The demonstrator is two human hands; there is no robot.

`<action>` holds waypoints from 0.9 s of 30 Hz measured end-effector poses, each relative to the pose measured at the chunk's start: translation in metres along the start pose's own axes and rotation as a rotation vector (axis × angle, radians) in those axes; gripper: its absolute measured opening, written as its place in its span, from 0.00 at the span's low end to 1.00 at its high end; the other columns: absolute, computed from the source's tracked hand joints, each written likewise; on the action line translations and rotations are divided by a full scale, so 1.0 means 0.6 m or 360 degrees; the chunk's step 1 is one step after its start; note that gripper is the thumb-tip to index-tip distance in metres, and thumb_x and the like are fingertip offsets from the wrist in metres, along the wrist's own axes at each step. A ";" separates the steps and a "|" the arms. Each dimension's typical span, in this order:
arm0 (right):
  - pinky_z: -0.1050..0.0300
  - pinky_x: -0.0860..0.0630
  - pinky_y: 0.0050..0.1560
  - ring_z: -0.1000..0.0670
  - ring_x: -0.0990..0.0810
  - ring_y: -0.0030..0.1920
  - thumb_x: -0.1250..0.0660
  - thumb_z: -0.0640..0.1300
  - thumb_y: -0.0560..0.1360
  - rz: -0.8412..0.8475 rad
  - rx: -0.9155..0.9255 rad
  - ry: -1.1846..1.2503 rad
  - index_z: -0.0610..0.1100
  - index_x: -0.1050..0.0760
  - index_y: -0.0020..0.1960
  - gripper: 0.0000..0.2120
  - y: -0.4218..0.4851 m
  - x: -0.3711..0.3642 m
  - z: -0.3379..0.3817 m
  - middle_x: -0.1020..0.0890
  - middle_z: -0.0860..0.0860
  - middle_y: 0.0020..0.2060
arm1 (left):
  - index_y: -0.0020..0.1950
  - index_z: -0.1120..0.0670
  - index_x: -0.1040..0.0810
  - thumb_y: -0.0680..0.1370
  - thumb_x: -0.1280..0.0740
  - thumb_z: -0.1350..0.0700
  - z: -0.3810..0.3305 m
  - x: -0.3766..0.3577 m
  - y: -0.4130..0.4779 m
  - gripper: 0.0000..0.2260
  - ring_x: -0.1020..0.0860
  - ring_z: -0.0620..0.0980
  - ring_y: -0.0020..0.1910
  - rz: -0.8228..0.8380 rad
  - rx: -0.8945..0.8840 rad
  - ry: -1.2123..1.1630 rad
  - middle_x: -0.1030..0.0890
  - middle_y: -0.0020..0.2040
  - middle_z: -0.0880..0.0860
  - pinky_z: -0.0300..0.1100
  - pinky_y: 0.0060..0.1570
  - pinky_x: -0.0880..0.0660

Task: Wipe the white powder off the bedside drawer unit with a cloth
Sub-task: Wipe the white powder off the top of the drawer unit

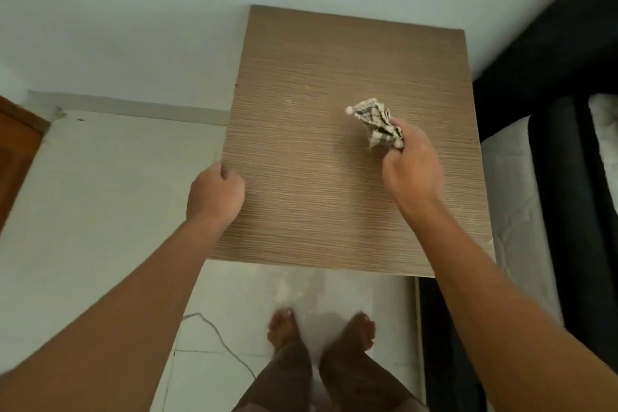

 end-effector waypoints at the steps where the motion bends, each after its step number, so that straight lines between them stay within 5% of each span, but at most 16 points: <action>1: 0.53 0.27 0.52 0.48 0.24 0.57 0.44 0.35 0.70 0.0037 -0.0032 -0.0066 0.53 0.24 0.60 0.24 0.014 -0.020 -0.006 0.21 0.55 0.52 | 0.60 0.55 0.23 0.80 0.47 0.57 0.000 0.001 0.001 0.16 0.26 0.54 0.47 -0.0015 -0.0004 0.0010 0.21 0.52 0.52 0.45 0.46 0.32; 5: 0.51 0.40 0.72 0.46 0.36 0.72 0.41 0.36 0.70 0.0263 0.0167 -0.0327 0.48 0.31 0.70 0.28 -0.018 -0.099 -0.001 0.30 0.48 0.71 | 0.57 0.54 0.21 0.79 0.46 0.58 -0.003 0.002 0.003 0.15 0.25 0.53 0.45 -0.0009 0.0026 -0.0050 0.21 0.50 0.52 0.44 0.44 0.33; 12: 0.50 0.45 0.73 0.42 0.31 0.69 0.40 0.36 0.68 0.0780 0.1145 -0.0172 0.43 0.26 0.66 0.26 -0.241 -0.146 0.054 0.25 0.44 0.66 | 0.63 0.53 0.21 0.79 0.47 0.61 0.005 0.015 0.009 0.20 0.23 0.52 0.49 0.0047 0.0080 -0.0240 0.19 0.55 0.51 0.41 0.47 0.29; 14: 0.49 0.34 0.69 0.46 0.29 0.67 0.34 0.37 0.67 0.0984 0.1249 -0.0120 0.46 0.27 0.67 0.27 -0.296 -0.135 0.050 0.25 0.48 0.66 | 0.64 0.52 0.21 0.79 0.47 0.61 0.007 0.016 0.008 0.20 0.23 0.51 0.51 0.0056 0.0077 -0.0265 0.19 0.57 0.50 0.41 0.49 0.29; 17: 0.51 0.22 0.53 0.49 0.25 0.59 0.36 0.39 0.69 0.1287 0.1164 0.0052 0.51 0.30 0.68 0.27 -0.337 -0.106 0.049 0.24 0.52 0.62 | 0.62 0.51 0.20 0.79 0.47 0.60 0.006 0.017 0.000 0.20 0.22 0.50 0.45 0.0037 0.0063 -0.0236 0.19 0.52 0.50 0.46 0.49 0.23; 22: 0.66 0.32 0.61 0.59 0.26 0.60 0.39 0.37 0.74 0.1228 0.0739 0.0415 0.56 0.28 0.65 0.23 -0.282 -0.055 0.049 0.23 0.59 0.60 | 0.63 0.54 0.21 0.80 0.46 0.59 0.014 0.016 -0.015 0.18 0.22 0.54 0.53 -0.0001 0.0107 -0.0192 0.20 0.57 0.51 0.44 0.52 0.25; 25: 0.61 0.26 0.56 0.61 0.22 0.53 0.38 0.38 0.77 0.1119 0.0247 0.0859 0.57 0.23 0.57 0.16 -0.214 -0.039 0.051 0.18 0.60 0.51 | 0.60 0.54 0.21 0.80 0.44 0.59 0.019 0.012 -0.024 0.15 0.24 0.53 0.55 -0.0042 0.0097 -0.0166 0.21 0.57 0.50 0.42 0.53 0.29; 27: 0.49 0.22 0.54 0.53 0.17 0.49 0.37 0.41 0.77 0.0984 -0.0111 0.1131 0.54 0.20 0.52 0.11 -0.168 -0.037 0.047 0.15 0.55 0.46 | 0.59 0.53 0.20 0.80 0.43 0.57 0.020 0.006 -0.026 0.14 0.24 0.52 0.54 -0.0069 0.0085 -0.0130 0.21 0.54 0.50 0.40 0.50 0.33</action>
Point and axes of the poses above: each hand's wrist, its own y-axis towards the middle knuckle, its own x-axis out of the back of the hand, z = x × y, the point moved 3 cm from there along y, towards the middle knuckle
